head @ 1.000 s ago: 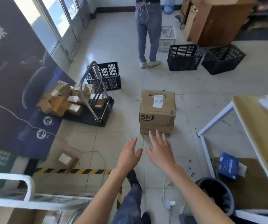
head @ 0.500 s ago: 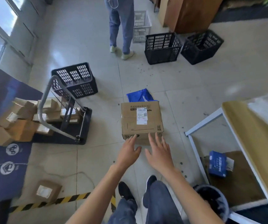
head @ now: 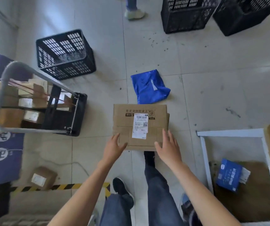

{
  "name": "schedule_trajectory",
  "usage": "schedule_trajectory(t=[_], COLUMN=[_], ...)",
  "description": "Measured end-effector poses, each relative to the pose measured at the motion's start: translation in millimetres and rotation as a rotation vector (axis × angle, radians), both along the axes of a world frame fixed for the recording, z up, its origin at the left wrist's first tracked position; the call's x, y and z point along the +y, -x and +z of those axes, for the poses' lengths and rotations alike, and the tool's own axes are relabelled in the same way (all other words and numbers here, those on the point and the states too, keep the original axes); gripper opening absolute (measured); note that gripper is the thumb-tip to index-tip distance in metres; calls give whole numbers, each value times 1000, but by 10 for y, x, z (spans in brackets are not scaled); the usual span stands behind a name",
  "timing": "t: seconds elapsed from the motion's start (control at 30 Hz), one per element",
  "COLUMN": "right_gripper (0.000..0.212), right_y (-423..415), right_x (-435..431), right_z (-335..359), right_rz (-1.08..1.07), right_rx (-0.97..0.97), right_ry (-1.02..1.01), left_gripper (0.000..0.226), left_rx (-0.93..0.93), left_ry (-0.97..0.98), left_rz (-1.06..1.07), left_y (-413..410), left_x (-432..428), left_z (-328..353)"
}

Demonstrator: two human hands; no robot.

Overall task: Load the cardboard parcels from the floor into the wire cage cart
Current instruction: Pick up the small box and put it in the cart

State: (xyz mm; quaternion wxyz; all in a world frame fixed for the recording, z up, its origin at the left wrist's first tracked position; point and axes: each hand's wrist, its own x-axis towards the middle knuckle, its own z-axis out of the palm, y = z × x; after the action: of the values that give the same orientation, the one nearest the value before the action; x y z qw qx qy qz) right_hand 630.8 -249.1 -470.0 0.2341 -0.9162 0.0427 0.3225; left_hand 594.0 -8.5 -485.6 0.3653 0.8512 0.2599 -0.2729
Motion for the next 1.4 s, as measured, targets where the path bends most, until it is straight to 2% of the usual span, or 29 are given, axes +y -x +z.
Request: schedule_trajectory(t=[0.07,0.13,0.27,0.33,0.47,0.57,0.63,0.7,0.87,1.0,1.1,1.3,1.4], right_gripper=[83,92,112,103,86,81,87,93,92,89,84,77,68], right_y=[-170,-317,-604,-702,-796,-829,-787,-678,-58,840,1677,3437,4205], right_x=[-57,-108,-151,-93,132,411,664,964,1782,2334,2635,2854,2851], right_z=[-236,-461,-824,-918,-752,-378,-86,238,1077,1676,2103,2710,2848], right_rz=[-11,-32,-422,-492,-470,-346,-230,-106,205,418,568,768,860], right_rx=[19,49,305,390,281,201,165,141,144,215,239,281,286], right_ry=[4,16,-128,-198,-281,-331,-348,-366,-482,-582,-659,-746,-752], left_gripper=[81,80,80,78,65,61,62,65,79,79,71,59,62], left_rx=[-15,-31,74,135,115,35,-24,-90,-233,-343,-442,-640,-726], left_ry=[28,139,348,391,381,381,355,293,103,-37,-144,-241,-257], left_rz=[125,306,594,669,814,961,1043,1123,1347,1515,1620,1791,1882], left_y=[-139,-230,-308,-318,-179,125,408,761,1887,3041,4005,5756,6506], left_x=[28,58,139,175,254,376,495,632,874,932,815,323,54], left_z=[-240,-481,-786,-828,-603,-152,206,573,1498,2093,2457,2969,3090])
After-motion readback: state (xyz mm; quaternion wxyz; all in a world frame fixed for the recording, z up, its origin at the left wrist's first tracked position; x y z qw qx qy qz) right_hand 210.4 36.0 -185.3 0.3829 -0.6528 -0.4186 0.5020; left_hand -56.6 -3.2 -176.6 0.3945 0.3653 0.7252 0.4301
